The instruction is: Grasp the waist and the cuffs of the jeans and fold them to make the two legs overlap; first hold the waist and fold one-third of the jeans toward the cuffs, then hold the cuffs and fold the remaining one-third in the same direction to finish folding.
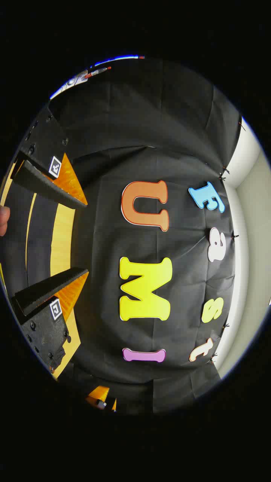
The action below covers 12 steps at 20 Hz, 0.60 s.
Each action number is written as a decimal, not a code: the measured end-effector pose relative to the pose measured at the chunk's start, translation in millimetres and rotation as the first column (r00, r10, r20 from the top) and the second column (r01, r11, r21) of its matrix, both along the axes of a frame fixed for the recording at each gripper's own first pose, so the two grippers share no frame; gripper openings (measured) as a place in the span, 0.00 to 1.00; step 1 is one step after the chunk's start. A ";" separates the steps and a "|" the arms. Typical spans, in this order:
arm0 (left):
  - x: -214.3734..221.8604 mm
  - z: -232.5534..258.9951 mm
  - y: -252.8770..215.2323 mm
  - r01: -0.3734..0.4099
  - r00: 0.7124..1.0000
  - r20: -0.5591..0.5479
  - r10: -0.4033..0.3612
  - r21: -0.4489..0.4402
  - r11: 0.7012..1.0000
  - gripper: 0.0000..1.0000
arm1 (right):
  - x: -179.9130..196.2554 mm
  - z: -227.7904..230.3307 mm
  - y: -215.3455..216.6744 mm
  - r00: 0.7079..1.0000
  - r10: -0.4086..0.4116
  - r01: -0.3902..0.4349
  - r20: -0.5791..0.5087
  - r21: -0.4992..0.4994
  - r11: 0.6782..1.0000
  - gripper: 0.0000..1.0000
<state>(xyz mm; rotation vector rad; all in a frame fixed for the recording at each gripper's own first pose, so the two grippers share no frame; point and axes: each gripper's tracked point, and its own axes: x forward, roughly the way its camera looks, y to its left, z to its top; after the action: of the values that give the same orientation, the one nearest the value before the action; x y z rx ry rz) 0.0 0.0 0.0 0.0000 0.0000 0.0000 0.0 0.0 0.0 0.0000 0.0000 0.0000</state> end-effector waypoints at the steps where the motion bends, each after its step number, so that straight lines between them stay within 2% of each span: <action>1: 0.2 -0.1 0.6 0.001 1.000 -0.003 -0.001 0.001 1.000 1.00 | 0.0 -1.7 -0.1 1.000 0.000 0.000 -0.003 0.002 1.000 0.95; 12: -4.5 -5.8 8.8 -0.011 0.999 -0.031 0.011 -0.006 1.000 1.00 | -4.6 -1.8 -11.3 1.000 -0.011 0.011 -0.008 -0.005 1.000 0.94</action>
<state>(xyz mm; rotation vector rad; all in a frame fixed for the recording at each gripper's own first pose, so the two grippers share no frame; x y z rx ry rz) -4.5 8.8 -5.8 -0.0063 0.0309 0.0112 -4.6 -11.3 -1.8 -0.0045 0.0083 -0.0108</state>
